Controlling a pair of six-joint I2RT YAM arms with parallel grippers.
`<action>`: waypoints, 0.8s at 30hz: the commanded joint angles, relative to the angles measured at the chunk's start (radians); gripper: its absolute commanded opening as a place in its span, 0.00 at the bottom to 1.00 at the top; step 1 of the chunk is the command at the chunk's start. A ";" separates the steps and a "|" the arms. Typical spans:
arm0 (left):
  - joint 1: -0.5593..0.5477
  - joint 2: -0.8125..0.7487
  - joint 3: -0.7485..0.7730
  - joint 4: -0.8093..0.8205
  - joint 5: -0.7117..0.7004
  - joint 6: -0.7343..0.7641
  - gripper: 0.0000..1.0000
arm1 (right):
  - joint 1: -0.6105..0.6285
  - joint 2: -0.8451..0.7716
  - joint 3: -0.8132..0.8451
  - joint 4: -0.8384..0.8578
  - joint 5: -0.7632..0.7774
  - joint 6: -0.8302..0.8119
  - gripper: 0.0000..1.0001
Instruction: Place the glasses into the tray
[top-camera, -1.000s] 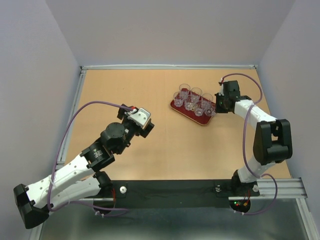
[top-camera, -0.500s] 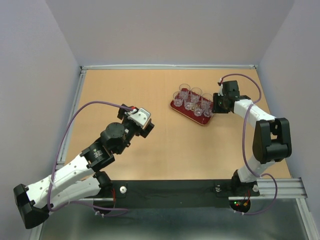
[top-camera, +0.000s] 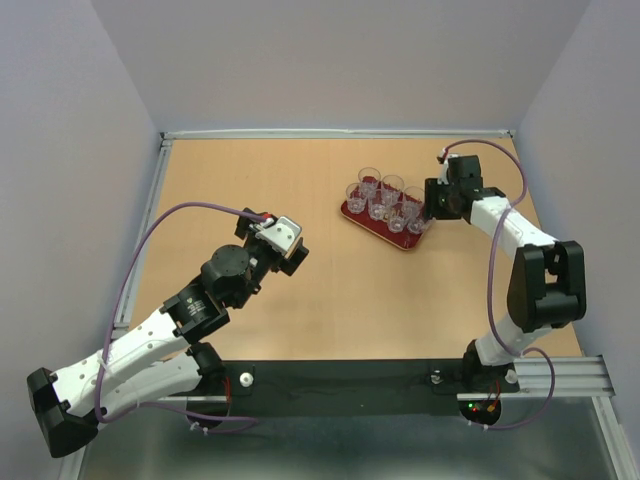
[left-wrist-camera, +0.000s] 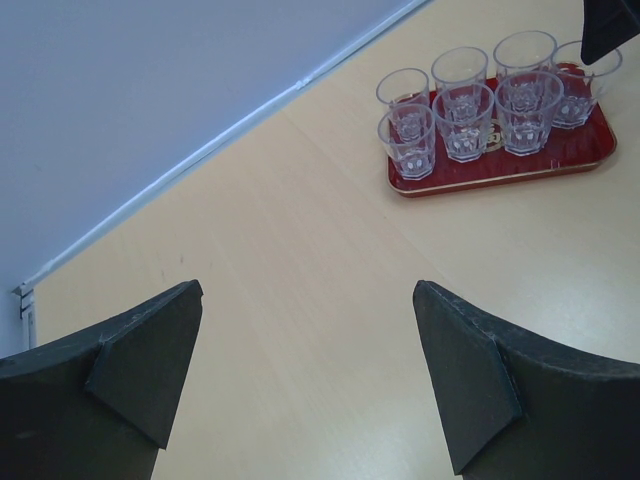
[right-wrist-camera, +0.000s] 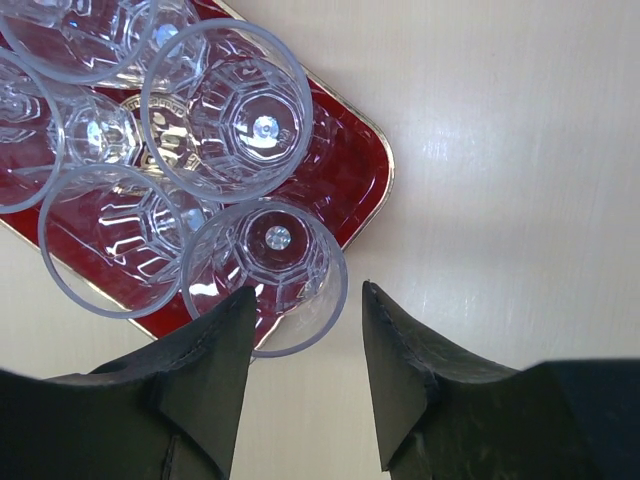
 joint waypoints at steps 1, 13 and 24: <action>0.001 -0.017 -0.006 0.036 0.000 0.001 0.99 | -0.004 -0.030 0.038 0.037 0.007 -0.013 0.51; 0.001 -0.012 -0.006 0.037 -0.003 0.001 0.99 | -0.004 0.028 0.054 0.037 0.042 -0.011 0.39; 0.001 -0.017 -0.008 0.036 -0.006 0.001 0.99 | -0.004 0.056 0.069 0.038 0.043 -0.016 0.13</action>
